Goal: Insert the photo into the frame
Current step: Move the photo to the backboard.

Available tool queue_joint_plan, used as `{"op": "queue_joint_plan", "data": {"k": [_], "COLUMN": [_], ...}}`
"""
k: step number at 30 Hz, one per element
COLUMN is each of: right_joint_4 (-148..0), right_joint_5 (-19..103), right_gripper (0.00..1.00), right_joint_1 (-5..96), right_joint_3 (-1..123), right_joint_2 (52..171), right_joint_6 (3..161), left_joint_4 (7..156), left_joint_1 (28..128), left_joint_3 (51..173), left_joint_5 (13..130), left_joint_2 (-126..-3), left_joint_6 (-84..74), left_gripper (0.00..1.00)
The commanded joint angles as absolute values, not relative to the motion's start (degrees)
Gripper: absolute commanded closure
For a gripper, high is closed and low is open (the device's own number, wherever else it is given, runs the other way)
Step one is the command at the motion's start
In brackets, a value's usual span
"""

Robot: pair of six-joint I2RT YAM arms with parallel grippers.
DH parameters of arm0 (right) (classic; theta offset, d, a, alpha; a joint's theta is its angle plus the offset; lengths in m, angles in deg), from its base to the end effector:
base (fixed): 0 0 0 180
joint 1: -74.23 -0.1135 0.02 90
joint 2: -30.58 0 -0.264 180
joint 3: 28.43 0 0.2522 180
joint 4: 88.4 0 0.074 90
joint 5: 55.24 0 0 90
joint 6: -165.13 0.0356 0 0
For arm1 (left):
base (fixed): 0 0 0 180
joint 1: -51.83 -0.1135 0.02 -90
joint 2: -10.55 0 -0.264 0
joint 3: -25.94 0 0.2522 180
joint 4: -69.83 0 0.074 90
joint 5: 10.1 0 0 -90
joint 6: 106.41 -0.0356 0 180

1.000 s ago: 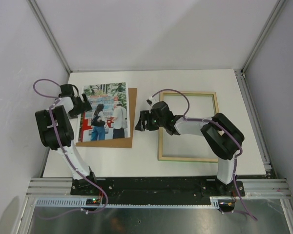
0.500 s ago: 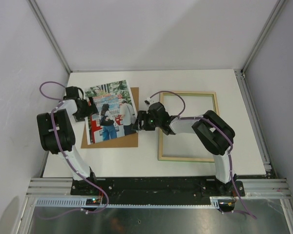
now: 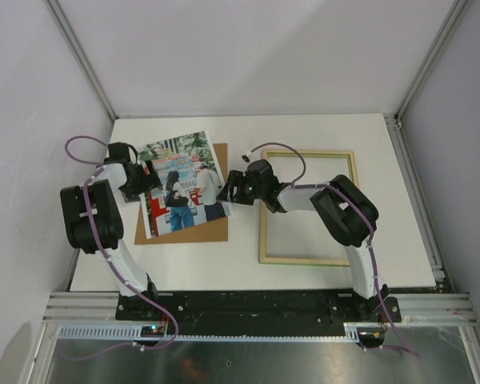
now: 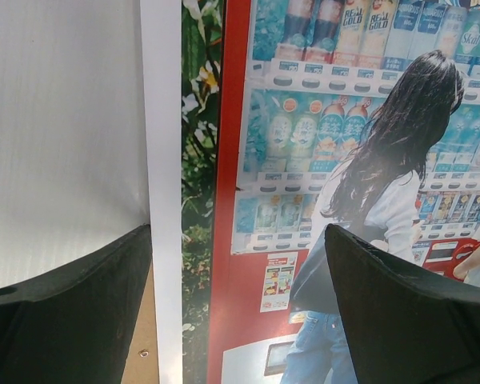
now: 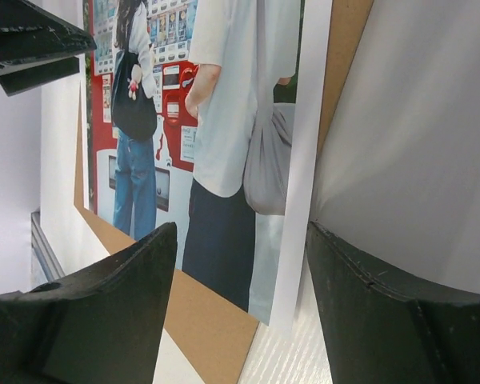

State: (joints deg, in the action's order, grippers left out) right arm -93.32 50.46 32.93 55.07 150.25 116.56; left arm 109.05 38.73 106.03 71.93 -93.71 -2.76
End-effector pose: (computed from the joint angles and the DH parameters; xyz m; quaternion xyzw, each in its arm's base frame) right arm 0.3293 0.3022 0.1379 -0.0660 0.8633 0.4105 0.2860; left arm 0.3557 0.0777 0.1684 -0.2090 0.9482 -0.0687 0.2293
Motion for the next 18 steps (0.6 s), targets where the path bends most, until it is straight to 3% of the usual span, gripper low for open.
{"op": "queue_joint_plan", "data": {"k": [1, 18], "right_joint_4": [-93.47, -104.77], "right_joint_5": [55.64, 70.53], "right_gripper": [0.3, 0.35], "right_joint_1": [33.6, 35.61], "right_joint_3": [55.89, 55.91], "right_joint_2": [154.04, 153.64], "right_joint_6": [119.62, 131.56], "left_joint_4": [109.87, 109.87], "left_joint_1": [39.81, 41.02], "left_joint_3": [105.38, 104.61], "left_joint_5": [70.56, 70.17], "left_joint_2": [-92.93, -93.3], "left_joint_6": [-1.35, -1.0], "left_gripper": [0.08, 0.09]}}
